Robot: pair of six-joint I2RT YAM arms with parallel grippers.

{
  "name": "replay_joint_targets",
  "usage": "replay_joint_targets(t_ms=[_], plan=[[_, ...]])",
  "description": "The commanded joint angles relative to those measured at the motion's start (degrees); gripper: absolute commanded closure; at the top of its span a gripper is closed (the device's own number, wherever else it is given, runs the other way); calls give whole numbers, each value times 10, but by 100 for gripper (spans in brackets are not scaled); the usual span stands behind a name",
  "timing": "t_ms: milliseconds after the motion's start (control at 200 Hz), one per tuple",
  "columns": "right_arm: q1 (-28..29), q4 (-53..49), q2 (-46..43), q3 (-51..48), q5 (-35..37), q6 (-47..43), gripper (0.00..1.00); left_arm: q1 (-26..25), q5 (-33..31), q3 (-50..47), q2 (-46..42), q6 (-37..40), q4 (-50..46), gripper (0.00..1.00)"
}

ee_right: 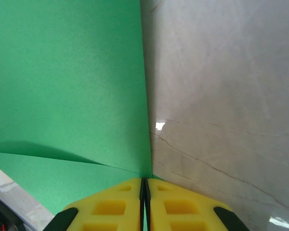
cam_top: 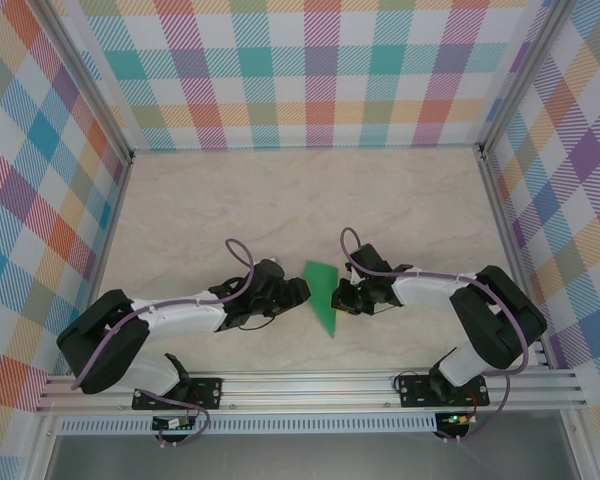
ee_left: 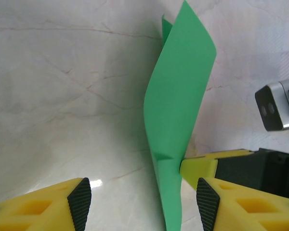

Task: Fold a paper plane with a square sheet of paper (pick it up from the middle)
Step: Fold the wing for the fifth time at the center of the table.

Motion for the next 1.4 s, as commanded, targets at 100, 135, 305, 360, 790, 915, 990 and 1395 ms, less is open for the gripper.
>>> replay_joint_targets(t_ms=[100,135,305,360,790,915,990,1395], plan=[[-6,-34,-14,-21,28,-13,87,-7,12,42,57,2,62,43],[-5,-34,-14,-22,29,-14,87,-7,15,49,67,4,62,43],[-8,-40,-23,-24,32,-15,87,-7,40,93,118,27,57,54],[-8,-41,-28,-24,32,-14,86,-6,42,94,125,25,61,57],[-7,-83,-151,-25,47,-27,76,-1,47,88,133,29,72,96],[10,-122,-220,-25,83,-61,66,-1,41,93,118,28,49,100],[42,-155,-250,-23,133,-92,63,-1,36,95,108,24,38,100],[241,-47,-311,-104,335,-224,50,-2,36,97,117,5,50,100]])
